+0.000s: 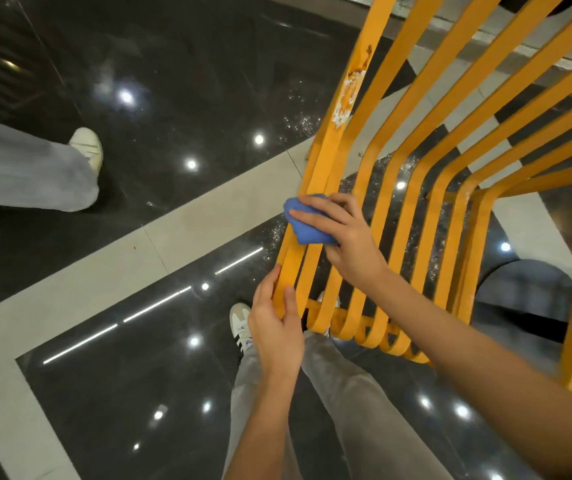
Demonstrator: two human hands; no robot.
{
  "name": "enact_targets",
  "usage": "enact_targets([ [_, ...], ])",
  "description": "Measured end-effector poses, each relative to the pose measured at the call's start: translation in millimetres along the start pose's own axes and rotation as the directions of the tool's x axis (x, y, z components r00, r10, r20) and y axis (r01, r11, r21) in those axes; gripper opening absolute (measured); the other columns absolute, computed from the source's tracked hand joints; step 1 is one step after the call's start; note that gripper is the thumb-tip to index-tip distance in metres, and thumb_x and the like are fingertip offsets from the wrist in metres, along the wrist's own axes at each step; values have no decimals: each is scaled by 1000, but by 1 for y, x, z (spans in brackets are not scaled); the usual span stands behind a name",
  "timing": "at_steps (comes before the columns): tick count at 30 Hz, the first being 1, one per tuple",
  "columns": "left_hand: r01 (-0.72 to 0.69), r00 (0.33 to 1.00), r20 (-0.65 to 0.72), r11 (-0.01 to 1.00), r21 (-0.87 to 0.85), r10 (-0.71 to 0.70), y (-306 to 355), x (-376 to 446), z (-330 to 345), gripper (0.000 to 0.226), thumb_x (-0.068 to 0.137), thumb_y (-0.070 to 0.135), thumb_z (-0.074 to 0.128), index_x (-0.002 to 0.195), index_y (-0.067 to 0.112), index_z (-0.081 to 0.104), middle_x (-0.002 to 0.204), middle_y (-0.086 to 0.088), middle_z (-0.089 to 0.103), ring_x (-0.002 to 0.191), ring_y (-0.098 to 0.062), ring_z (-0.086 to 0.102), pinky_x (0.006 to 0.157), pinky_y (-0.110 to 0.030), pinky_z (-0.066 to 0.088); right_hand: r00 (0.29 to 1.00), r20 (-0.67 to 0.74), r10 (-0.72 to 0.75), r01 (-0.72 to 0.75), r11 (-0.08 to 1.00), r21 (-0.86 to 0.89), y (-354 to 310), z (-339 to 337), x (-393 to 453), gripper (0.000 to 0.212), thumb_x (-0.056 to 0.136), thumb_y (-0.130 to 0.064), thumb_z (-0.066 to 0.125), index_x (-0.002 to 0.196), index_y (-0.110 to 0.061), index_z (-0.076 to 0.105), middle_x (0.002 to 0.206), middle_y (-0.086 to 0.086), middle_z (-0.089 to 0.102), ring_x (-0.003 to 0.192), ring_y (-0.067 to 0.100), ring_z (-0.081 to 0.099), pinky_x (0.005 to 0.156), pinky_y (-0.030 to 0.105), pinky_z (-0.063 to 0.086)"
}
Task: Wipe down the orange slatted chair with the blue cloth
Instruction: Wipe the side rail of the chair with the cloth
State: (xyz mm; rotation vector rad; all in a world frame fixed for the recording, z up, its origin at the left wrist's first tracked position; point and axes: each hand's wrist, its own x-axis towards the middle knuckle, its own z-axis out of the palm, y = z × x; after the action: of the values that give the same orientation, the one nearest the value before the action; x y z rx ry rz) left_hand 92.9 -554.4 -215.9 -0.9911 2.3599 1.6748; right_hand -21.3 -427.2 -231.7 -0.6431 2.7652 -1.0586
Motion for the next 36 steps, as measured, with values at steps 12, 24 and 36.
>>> enact_targets([
  [12, 1, 1000, 16, 999, -32, 0, -1, -1, 0, 37, 98, 16, 56, 135, 14, 56, 127, 1, 64, 116, -7, 59, 95, -12, 46, 987, 130, -93, 91, 996, 20, -11, -4, -20, 55, 78, 14, 64, 125, -16, 66, 135, 2, 60, 121, 25, 40, 103, 40, 41],
  [24, 20, 1000, 4, 998, -62, -20, -9, -1, 0, 38, 96, -1, 52, 132, 11, 59, 124, -2, 67, 117, -9, 61, 98, -30, 51, 622, -188, 760, -497, 569, 655, -76, 41, -37, 12, 90, -6, 66, 78, -7, 65, 64, 10, 58, 60, 10, 50, 55, 33, 41],
  [36, -13, 1000, -25, 1000, -24, 13, -10, -4, 1, 41, 97, -3, 51, 135, 12, 57, 127, 4, 63, 113, 14, 55, 87, 0, 40, 541, -44, 840, -536, 385, 752, -37, 30, -3, 4, 93, -7, 58, 93, -7, 62, 91, 26, 63, 87, 44, 62, 78, 58, 52],
])
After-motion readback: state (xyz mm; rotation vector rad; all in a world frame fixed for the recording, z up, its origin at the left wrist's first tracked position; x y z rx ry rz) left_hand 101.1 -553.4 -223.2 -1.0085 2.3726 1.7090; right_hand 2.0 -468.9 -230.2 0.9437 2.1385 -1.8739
